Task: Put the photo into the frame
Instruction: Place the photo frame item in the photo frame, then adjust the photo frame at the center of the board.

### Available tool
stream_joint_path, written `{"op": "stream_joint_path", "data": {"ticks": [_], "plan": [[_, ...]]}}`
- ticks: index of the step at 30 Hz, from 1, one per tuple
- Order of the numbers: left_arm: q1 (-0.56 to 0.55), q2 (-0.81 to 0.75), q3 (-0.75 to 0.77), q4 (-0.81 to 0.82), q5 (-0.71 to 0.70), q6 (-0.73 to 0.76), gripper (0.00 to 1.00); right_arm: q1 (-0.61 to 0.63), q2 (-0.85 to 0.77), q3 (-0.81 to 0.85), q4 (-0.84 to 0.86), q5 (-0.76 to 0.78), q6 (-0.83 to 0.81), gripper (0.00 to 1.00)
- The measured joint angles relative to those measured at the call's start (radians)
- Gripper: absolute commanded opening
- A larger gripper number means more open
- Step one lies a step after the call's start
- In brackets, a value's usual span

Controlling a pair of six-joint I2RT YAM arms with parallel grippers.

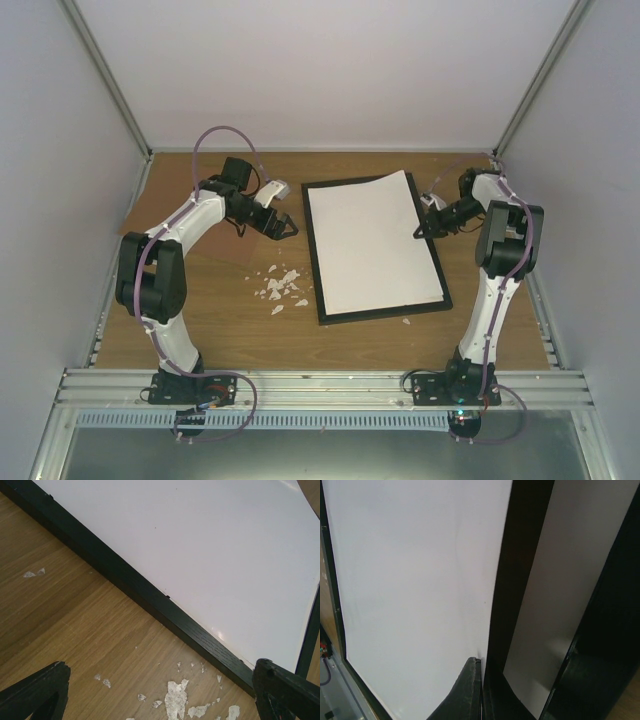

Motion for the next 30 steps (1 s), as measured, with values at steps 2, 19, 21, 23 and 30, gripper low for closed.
{"op": "stream_joint_path", "data": {"ticks": [2,19,21,23,30], "plan": [[0.000,0.000,0.000,0.000,0.000,0.000,0.99,0.000,0.000,0.000,0.007,0.001,0.007,0.05],[0.000,0.000,0.000,-0.003,-0.002,0.002,0.99,-0.017,-0.113,-0.030,0.043,0.032,-0.031,0.45],[0.000,0.000,0.000,-0.003,-0.002,0.003,0.99,-0.024,-0.142,-0.050,0.043,0.047,-0.050,0.39],[0.000,0.000,-0.002,-0.002,-0.002,0.003,0.99,-0.032,-0.155,-0.062,0.042,0.053,-0.064,0.36],[0.000,0.004,-0.002,0.004,-0.003,0.004,0.99,-0.056,-0.153,-0.081,0.051,0.074,-0.061,0.42]]}}
